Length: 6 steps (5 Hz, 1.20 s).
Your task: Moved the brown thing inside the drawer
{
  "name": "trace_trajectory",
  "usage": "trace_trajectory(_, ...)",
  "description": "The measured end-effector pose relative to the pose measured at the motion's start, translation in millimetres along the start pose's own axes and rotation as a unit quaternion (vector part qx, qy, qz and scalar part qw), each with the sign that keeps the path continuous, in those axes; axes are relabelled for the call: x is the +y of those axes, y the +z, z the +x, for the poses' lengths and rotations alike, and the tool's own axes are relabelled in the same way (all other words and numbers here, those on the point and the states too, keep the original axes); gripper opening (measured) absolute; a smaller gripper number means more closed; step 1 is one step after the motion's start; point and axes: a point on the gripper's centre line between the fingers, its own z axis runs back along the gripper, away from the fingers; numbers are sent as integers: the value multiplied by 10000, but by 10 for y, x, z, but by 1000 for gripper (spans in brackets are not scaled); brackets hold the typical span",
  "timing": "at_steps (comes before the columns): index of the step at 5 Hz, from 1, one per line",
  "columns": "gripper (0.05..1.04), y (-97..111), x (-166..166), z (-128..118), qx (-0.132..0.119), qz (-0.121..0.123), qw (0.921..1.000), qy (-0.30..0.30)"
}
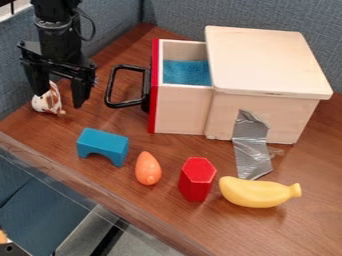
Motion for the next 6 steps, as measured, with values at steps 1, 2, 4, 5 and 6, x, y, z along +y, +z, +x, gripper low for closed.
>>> trace_trajectory(1, 999, -76, -11, -30, 127, -27, 9999, 7)
trace_trajectory(2, 999, -93, -25, 9, 25, 49, 10000, -10)
trace_trajectory(4, 999, -76, 9, 103, -144, 141, 9995, 233)
trace_trajectory(5, 999, -99, 35, 148, -81, 187, 9991, 375)
trace_trajectory(6, 999, -134, 67, 155, 0, 261, 9987, 434)
